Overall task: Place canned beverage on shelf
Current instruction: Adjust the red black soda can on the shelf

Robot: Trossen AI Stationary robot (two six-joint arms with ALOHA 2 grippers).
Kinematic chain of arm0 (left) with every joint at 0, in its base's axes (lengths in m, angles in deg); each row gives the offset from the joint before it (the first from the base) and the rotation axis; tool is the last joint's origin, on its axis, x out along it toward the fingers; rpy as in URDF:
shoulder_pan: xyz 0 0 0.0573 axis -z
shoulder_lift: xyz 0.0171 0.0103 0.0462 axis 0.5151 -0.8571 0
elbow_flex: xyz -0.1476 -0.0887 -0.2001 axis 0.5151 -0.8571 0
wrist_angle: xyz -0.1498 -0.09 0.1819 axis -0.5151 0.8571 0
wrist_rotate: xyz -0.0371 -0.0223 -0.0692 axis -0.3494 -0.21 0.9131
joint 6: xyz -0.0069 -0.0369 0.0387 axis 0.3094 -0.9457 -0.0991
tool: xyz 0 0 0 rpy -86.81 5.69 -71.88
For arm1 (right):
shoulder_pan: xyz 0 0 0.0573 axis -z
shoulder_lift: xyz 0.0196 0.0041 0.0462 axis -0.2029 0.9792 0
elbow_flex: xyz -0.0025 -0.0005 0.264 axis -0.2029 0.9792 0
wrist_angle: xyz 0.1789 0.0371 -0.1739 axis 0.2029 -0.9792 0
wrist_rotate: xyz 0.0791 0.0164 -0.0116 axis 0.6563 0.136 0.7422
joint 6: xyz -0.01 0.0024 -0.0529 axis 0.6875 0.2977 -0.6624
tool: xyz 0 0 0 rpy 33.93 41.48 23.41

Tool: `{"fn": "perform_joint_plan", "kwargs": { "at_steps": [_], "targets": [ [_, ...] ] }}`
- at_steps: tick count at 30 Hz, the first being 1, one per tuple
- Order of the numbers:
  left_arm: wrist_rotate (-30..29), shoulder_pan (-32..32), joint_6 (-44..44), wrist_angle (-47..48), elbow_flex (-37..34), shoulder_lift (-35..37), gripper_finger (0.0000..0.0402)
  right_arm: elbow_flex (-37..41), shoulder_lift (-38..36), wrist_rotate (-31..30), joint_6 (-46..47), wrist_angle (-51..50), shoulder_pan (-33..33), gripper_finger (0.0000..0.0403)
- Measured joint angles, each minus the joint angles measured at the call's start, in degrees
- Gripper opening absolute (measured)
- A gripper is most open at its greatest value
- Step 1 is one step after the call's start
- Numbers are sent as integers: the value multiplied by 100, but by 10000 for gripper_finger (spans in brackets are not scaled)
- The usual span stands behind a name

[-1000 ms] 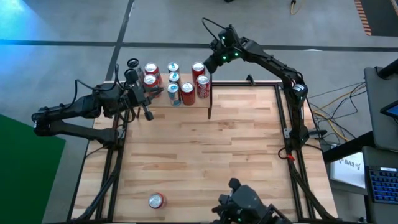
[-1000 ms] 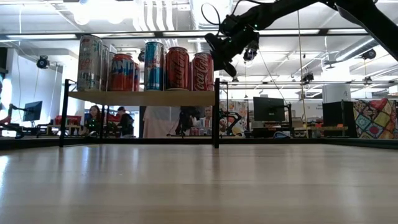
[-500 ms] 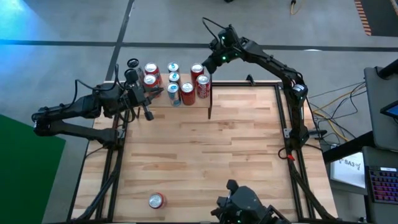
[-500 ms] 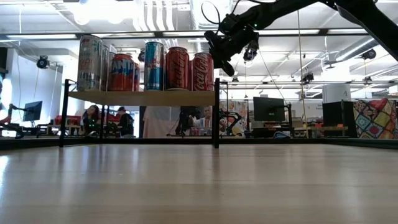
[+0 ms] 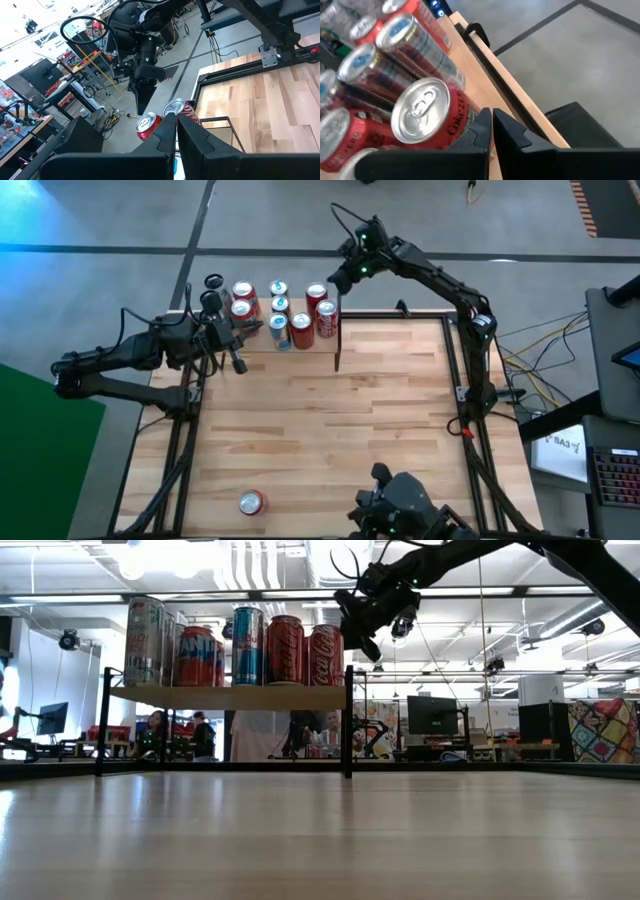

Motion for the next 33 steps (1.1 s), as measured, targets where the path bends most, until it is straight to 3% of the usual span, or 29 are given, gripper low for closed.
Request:
{"fn": "perform_joint_plan", "kwargs": {
  "at_steps": [10,33],
  "targets": [
    [0,2,0,58,0,-2,0,-319,-27,-57,523,-773,60,9],
    [0,2,43,62,0,-2,0,-262,34,-160,588,-626,-323,9]
  ]
}}
